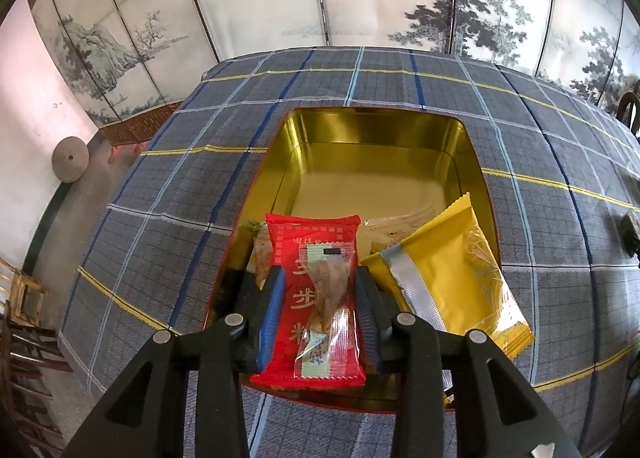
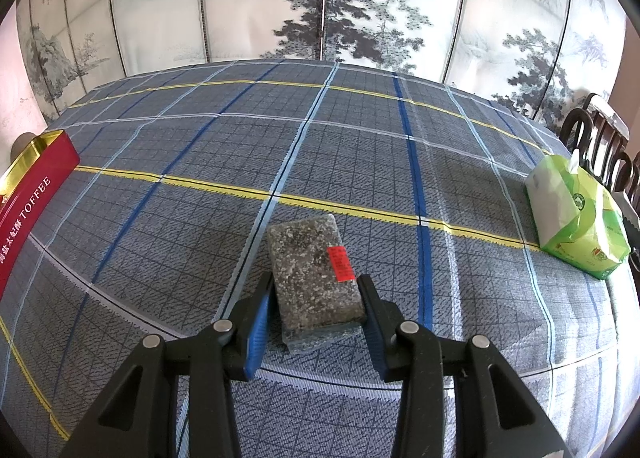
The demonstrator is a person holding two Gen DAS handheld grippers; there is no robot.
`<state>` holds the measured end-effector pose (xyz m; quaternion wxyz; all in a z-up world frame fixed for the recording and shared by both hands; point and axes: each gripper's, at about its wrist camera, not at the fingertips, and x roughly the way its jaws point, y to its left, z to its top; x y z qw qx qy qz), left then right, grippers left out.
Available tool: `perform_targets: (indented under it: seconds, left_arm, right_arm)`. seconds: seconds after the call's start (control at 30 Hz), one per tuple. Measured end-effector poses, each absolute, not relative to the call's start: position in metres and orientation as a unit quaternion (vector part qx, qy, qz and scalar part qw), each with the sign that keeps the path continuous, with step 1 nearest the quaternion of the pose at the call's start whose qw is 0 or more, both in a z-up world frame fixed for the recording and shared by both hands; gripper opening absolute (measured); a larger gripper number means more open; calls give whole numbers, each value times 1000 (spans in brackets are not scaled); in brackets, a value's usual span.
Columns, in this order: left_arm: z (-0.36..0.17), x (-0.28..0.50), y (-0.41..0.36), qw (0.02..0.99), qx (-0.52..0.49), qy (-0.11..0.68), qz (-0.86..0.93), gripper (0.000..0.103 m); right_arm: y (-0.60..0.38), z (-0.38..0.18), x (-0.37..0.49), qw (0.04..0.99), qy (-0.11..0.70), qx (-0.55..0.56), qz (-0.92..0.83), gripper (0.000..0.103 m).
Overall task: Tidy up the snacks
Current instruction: 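Carry the clear wrapped pastry into the gold tin and open the left tool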
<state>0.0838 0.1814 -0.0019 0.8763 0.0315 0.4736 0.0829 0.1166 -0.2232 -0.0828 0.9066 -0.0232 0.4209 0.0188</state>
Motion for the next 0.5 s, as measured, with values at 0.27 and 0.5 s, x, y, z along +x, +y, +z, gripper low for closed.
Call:
perform_targets:
  seconds: [0.27,0.5]
  left_arm:
    - [7,79,179,882,24,463,81,48]
    - [13,73,180,887,10,455,81,57]
  right_arm:
    - [-222,-81,116,905,426,-11,2,40]
    - [-222,-80,118,902,432,-6,-10,38]
